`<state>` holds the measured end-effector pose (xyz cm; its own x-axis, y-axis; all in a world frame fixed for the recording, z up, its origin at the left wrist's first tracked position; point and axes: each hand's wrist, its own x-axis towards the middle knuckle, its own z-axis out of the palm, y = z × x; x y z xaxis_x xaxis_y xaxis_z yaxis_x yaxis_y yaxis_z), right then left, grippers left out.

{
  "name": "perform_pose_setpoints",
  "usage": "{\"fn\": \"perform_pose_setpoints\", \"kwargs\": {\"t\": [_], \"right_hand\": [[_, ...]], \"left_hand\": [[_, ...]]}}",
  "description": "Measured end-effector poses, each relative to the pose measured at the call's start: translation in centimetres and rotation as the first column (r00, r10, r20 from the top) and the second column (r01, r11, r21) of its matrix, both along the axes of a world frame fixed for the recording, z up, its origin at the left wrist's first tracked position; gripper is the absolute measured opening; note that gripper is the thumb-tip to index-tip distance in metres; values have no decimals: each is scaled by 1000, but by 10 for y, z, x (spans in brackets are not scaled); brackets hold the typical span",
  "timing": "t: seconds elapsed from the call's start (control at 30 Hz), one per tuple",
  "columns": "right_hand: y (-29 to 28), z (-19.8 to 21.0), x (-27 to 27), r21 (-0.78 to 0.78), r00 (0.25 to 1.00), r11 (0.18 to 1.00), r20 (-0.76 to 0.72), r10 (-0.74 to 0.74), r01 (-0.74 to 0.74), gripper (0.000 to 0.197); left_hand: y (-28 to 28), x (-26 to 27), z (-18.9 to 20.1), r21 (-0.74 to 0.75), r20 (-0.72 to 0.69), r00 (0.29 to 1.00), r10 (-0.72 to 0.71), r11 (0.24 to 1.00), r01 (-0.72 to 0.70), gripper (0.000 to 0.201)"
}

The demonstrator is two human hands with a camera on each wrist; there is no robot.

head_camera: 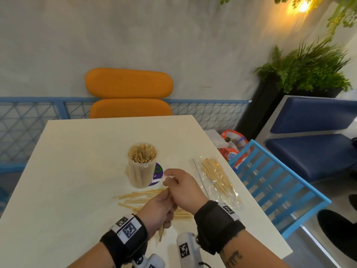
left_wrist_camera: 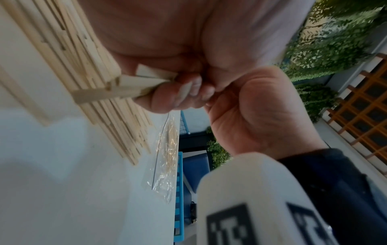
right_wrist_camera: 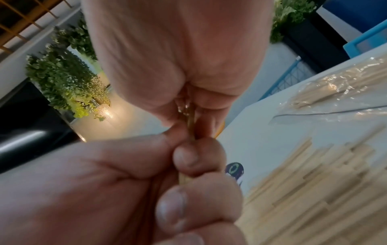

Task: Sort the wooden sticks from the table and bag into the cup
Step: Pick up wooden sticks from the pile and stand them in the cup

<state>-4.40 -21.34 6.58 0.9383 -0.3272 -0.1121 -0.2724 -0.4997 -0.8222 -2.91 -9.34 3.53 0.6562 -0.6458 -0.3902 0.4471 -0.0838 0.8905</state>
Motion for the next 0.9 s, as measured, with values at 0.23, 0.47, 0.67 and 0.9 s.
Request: {"fn": "perform_pose_setpoints", "kwargs": {"t": [0.23,0.47,0.67,0.9], "right_hand": [[2,9,21,94,998,994,28,57,-59,21],[-3,25,41,260,968,939,170,187,-227,38],[-16,6,51,268,962,961,272,-12,-64,37],[-12,-26,54,249,988,967,157,6,-46,27]], "left_hand": [[0,21,12,-20,62,997,43,999,-42,20],[7,57,33,-158,149,972,180,975,-156,22],[26,128,94,-493,141,806,574,747,-446,29],[4,171,66,-449,307,710,634,754,-480,30]]}}
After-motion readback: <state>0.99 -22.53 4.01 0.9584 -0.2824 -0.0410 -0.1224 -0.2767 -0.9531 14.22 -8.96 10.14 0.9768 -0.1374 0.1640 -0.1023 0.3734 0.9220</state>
